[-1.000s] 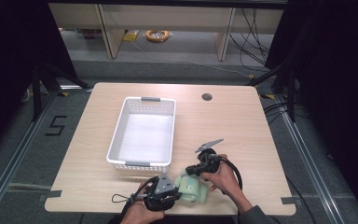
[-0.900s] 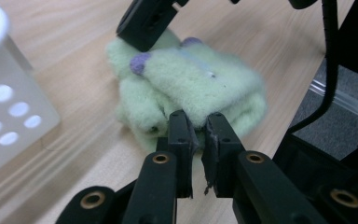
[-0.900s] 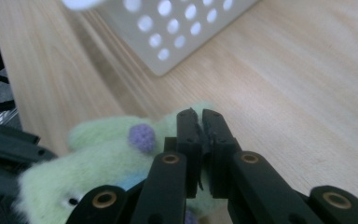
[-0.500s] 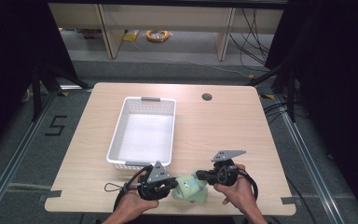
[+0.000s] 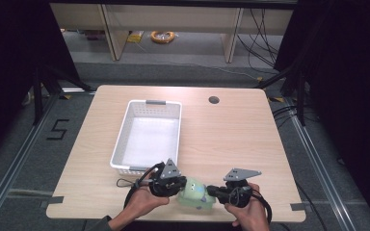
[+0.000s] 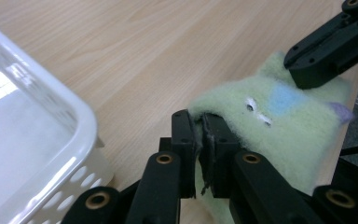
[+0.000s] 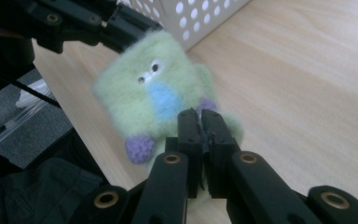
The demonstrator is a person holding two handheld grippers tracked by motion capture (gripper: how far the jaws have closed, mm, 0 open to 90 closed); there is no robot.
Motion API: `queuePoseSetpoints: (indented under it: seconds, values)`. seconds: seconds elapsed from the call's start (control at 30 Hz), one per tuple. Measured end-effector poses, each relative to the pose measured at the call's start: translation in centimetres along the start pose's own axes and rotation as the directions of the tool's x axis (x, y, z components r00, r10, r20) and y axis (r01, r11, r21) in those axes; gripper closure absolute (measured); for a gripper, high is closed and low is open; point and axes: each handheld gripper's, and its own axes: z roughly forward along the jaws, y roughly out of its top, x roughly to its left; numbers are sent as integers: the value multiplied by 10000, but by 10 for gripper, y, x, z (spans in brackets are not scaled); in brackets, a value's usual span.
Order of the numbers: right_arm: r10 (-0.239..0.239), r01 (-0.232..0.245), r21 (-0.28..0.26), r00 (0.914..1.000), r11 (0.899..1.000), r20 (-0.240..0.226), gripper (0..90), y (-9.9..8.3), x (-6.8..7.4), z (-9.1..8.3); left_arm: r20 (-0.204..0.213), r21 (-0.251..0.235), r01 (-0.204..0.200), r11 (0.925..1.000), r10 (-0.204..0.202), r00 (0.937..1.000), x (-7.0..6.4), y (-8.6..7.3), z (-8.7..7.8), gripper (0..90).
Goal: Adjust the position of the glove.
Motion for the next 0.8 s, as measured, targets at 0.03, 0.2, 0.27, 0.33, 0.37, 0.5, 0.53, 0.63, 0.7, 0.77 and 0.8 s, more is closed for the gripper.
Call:
queuePoseSetpoints:
  seconds: [0.03, 0.2, 0.27, 0.33, 0.37, 0.5, 0.53, 0.63, 0.7, 0.77, 0.8]
  values:
    - [-192, 192, -52, 9998, 9998, -49, 877, -2, -2, 0, -38, 80, -154, 9998, 154, 9999, 0, 0, 1, 838]
    - [66, -64, 61, 9997, 10000, -245, 873, -9, -4, 6, -258, 88, -302, 9995, 305, 9992, 0, 0, 4, 837]
    - [-8, 8, 112, 10000, 9999, 8, 864, -12, -2, 8, -158, 122, -190, 9997, 192, 9997, 1, -3, 6, 831]
    - [212, -211, 161, 9998, 9996, -56, 856, -13, 0, 9, -69, 227, -320, 9992, 321, 9995, 2, -7, 8, 828]
    - [-72, 72, 147, 10000, 9999, 2, 843, -15, -2, 11, -111, 265, -310, 9992, 313, 9994, 2, -9, 8, 825]
    - [-81, 80, 201, 10000, 9998, 44, 801, -19, 0, 10, -168, 263, -64, 9996, 69, 9998, 3, -14, 7, 810]
    - [-48, 48, 239, 10000, 9997, -21, 798, -20, 0, 10, -144, 282, -51, 9996, 55, 9999, 2, -15, 5, 806]
    - [146, -143, 163, 9997, 9998, -198, 771, -21, -1, 8, -106, 388, -135, 9992, 139, 9998, 3, -18, 1, 747]
    - [206, -204, 125, 9996, 9997, -170, 720, -22, -2, 6, -208, 416, -18, 9991, 27, 9998, 3, -21, -2, 714]
    - [271, -272, -56, 9996, 9996, -100, 672, -22, -1, 2, -105, 351, 94, 9993, -90, 9999, 4, -23, -4, 714]
    - [47, -46, -145, 10000, 9999, 66, 669, -21, -2, 0, -87, 232, 334, 9992, -332, 9994, 3, -24, -5, 702]
